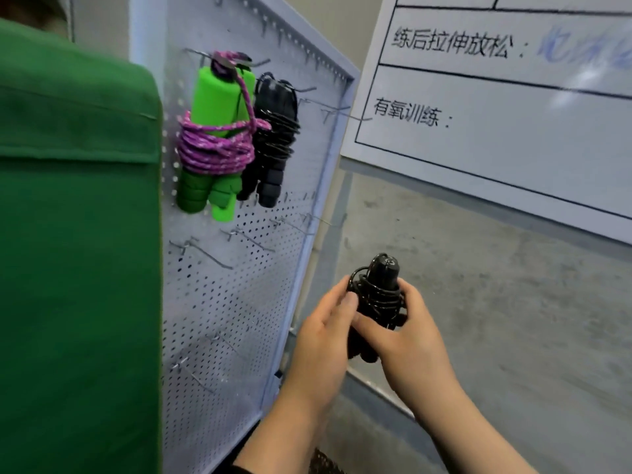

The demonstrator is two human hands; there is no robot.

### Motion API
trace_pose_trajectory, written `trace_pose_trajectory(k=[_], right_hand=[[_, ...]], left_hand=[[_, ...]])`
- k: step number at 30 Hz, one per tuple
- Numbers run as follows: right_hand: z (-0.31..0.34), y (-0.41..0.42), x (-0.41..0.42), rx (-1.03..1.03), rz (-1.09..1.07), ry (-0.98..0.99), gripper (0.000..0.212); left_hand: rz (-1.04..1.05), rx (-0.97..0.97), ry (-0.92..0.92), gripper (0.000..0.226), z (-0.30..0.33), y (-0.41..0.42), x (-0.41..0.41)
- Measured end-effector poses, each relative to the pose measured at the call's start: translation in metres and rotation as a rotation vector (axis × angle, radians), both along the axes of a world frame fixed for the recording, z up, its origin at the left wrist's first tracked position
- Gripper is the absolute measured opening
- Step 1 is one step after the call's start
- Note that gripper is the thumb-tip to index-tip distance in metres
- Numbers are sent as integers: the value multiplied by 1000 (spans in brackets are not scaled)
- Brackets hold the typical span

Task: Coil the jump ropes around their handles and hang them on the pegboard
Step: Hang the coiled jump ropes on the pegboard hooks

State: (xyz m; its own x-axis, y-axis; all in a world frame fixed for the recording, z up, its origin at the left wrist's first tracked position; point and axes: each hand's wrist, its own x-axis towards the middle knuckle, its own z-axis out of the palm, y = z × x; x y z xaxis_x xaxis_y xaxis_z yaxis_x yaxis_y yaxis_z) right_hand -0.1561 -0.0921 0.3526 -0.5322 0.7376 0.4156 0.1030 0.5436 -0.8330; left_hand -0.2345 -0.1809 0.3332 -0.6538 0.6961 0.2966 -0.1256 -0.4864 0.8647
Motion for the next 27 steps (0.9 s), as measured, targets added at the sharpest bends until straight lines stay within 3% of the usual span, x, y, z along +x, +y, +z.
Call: trace_pose_trajectory(k=[5,15,22,27], right_hand=[[50,16,-33,84,49,2,49],[139,47,-99,353,-34,-71,68],[151,51,-109,372,-100,-82,70],[160,49,-110,416,-110,-70,72]], left_hand=[[141,39,-113,55,4,-5,-37],[206,-84,-183,29,-7,-10,-64],[203,-120,-188,43,-13,-11,-73],[203,-104,-260,24,-14,-11,-74]])
